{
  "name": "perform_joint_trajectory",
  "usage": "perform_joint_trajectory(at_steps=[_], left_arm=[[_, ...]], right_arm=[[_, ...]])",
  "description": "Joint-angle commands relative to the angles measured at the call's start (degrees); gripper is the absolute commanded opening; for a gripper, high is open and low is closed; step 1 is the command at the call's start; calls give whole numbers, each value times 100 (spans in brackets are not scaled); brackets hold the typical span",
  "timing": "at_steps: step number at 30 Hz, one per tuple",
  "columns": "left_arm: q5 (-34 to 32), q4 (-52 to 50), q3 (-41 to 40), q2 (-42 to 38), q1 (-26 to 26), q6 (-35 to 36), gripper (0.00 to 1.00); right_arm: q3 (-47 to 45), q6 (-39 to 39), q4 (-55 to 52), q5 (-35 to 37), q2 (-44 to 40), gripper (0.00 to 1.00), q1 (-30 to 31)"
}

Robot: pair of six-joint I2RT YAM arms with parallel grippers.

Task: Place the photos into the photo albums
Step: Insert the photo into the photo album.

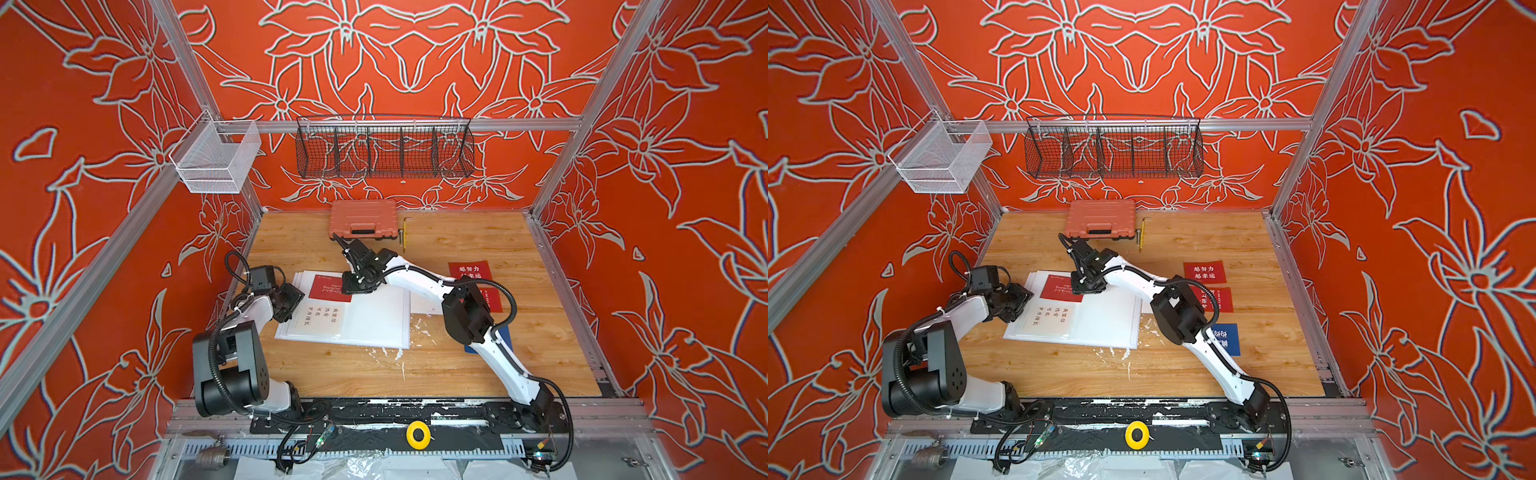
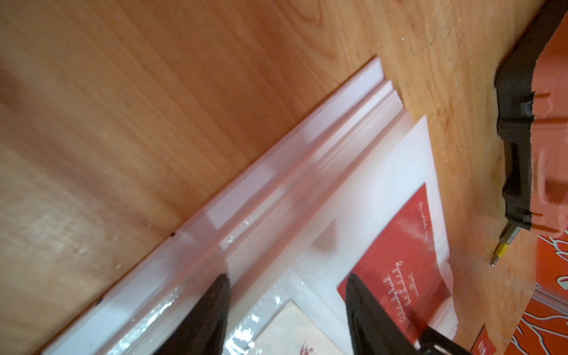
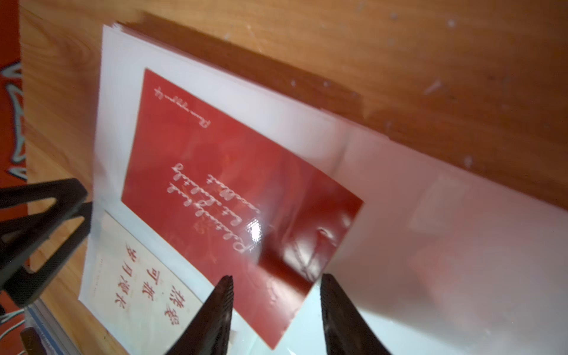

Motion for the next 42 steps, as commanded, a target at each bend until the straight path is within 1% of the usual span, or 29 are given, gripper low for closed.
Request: perform_joint_trajectory(at_steps=[1,3,6,13,21,23,27,32,35,42], left_arm=[[88,-252,-163,0,-2,-30,59],[106,-213,-182,0,-8,-50,59],[141,-195,-182,18,-6,-68,59],[115,-273,-153,-35,-7,-46,59],[115,-322,-77,-28,-6,-42,59],[104,-350,-54,-34,-2,-28,59],[81,-329,-65,-26,-1,-24,59],[115,-276,-75,43,-6,-38,59],[127,-240,-71,54,0,-59,59],[81,-317,-48,-3,2,-41,59]], right_arm=[[-428,-47,132,183,-547,49,10],[-607,-35,217,183,-603,49,2],[-584,-18,235,108,-461,49,-5],[287,24,5,-172,217,49,-39],[914,33,-209,-292,534,49,-54],[718,-13,-159,-265,387,49,-47],[-76,-41,214,-170,-200,50,-51],[-530,-136,305,-28,-573,51,-47],[-469,-137,293,-115,-430,52,-62],[137,-62,157,-335,166,52,-89]])
